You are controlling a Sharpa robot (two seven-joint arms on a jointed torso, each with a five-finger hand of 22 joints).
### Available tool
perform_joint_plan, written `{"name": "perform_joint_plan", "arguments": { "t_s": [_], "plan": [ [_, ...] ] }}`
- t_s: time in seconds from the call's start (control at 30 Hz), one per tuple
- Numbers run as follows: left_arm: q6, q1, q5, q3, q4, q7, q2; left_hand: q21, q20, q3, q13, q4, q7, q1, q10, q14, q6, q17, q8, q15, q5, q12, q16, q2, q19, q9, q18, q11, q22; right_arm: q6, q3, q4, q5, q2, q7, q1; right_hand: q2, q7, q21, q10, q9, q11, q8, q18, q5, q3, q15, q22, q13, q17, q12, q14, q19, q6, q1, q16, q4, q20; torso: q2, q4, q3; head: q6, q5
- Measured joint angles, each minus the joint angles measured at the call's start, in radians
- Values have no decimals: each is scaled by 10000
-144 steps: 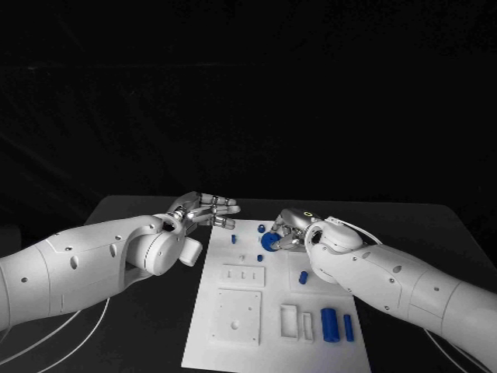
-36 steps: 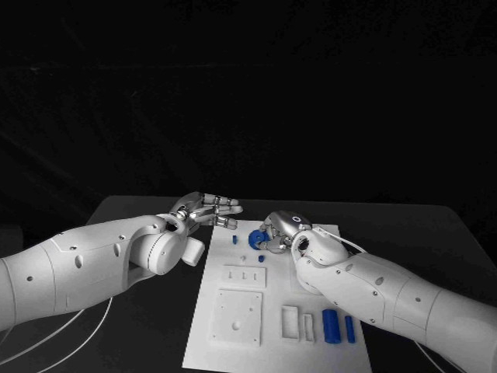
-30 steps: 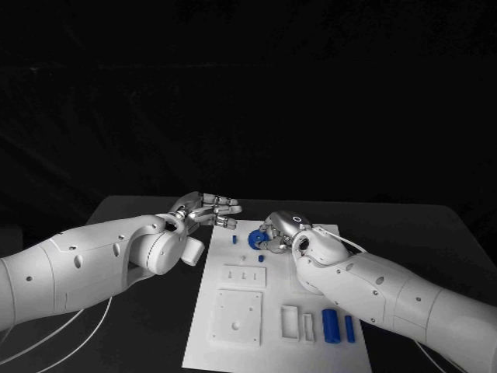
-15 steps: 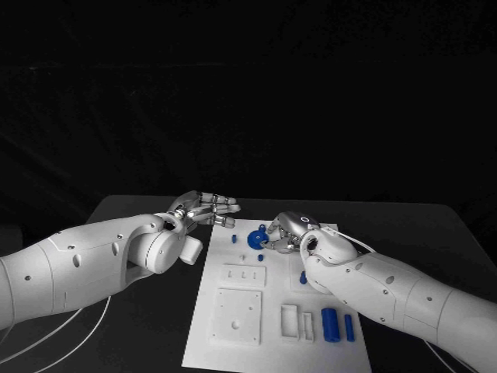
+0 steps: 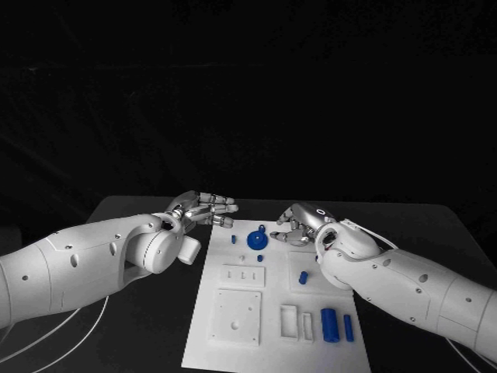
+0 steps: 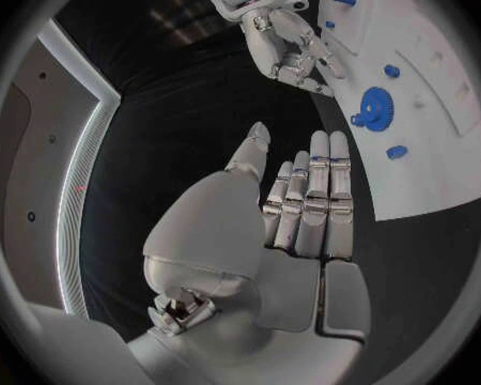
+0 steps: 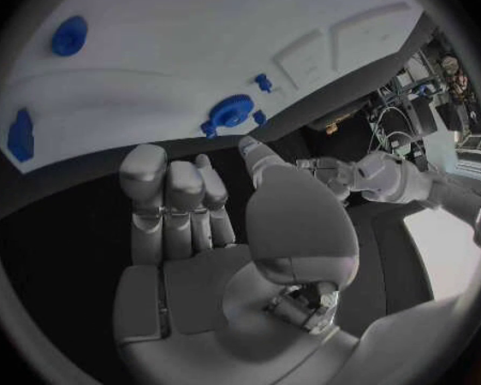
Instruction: Assemble the parts on the task board
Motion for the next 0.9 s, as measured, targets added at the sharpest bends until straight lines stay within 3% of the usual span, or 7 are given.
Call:
{"name": "perform_joint_plan", "arguments": {
  "t_s": [0.13, 0.2, 0.27, 0.3, 0.43, 0.67, 0.9],
  "plan": [
    [-1, 0, -3, 0, 17, 1, -33, 41, 0, 0, 0, 0, 0, 0, 0, 0, 0, 0, 0, 0, 0, 0, 0, 0, 0, 0, 0, 0, 0, -112, 328, 524, 204, -504, 45, 21, 1, -2, 0, 0, 0, 0, 0, 1, 0, 107, 0, -1, 8, 0, 9, 0, 0, 3, 119, 0, -133, 0, -12, -30, 12, 17, 2],
    [-2, 2, -5, 0, 21, 2, -62, 41, 0, 0, 0, 0, 0, 0, 0, 0, 0, 0, 0, 0, 0, 0, 0, 0, 0, 0, -1, 0, 0, -166, 529, 757, 401, -856, 140, 49, 21, -3, 0, 0, 0, 0, 0, 0, 0, 122, 0, -1, 8, -1, 9, 0, 0, 4, 298, 0, -446, 0, -20, -50, 12, 32, -18],
    [-2, 1, -5, 0, 26, 4, -93, 41, 0, 0, 0, 0, 0, 0, 0, 0, 0, 0, 0, 0, 0, 0, 0, 0, 0, 0, -1, 0, 0, -209, 654, 886, 644, -1166, 305, 91, 118, -5, -7, 0, -1, 0, 0, -1, -5, 144, 3, -1, 6, -34, 9, -3, 0, 7, 402, -11, -769, 0, -29, -75, 12, 43, -36],
    [-2, 1, -5, 0, 36, 5, -118, 41, 0, 0, 0, 0, 0, 0, 0, 0, 0, 0, 0, 0, 0, 0, 0, 0, 0, 0, -2, 0, 0, -241, 728, 955, 862, -1394, 486, 119, 113, 7, -149, -37, -1, 38, 0, -1, -40, 191, 49, -1, -31, -160, -26, -50, 0, 110, 680, -161, -1103, 0, -34, -92, 12, 48, -42],
    [-1, -2, -5, 0, 116, 22, -205, 41, 0, 0, 0, 0, 0, 0, 0, 0, 0, 0, 0, 0, 0, 0, 0, 0, 0, 0, -2, 0, 0, -282, 894, 1009, 1644, -2080, 1278, 172, 264, 27, -291, -54, -1, 55, 0, -7, 124, 37, 59, -2, -146, -232, -108, -58, 0, 190, 934, -271, -2093, 0, -71, -211, 38, 63, -47],
    [11, -4, -5, 0, 202, 51, -305, 41, 0, 0, 0, 0, 0, 0, 0, 0, 0, 0, 0, 0, 0, 0, 0, 0, 0, 0, -3, 0, 0, -65, 984, 567, 2698, -2656, 2679, 203, 340, 63, -710, -327, -1, 139, 0, -60, 831, -576, 96, -2, -351, -355, -331, -123, 0, 155, 1536, -533, -3061, 1, -123, -407, 136, 106, -36],
    [28, -59, -4, 6, 269, 91, -386, 41, 36, 0, 0, 0, 73, -45, -37, 0, 1, 0, 0, 0, 0, 0, 0, -45, -37, 0, -2, 36, -14, 570, 1005, -342, 3595, -2726, 3530, 134, 450, 130, -1183, -580, -2, 137, 0, -78, 968, -933, 148, -3, -568, -485, -514, -267, -22, -210, 1646, -721, -3493, 22, -148, -531, 269, 88, 11]
  ]
}}
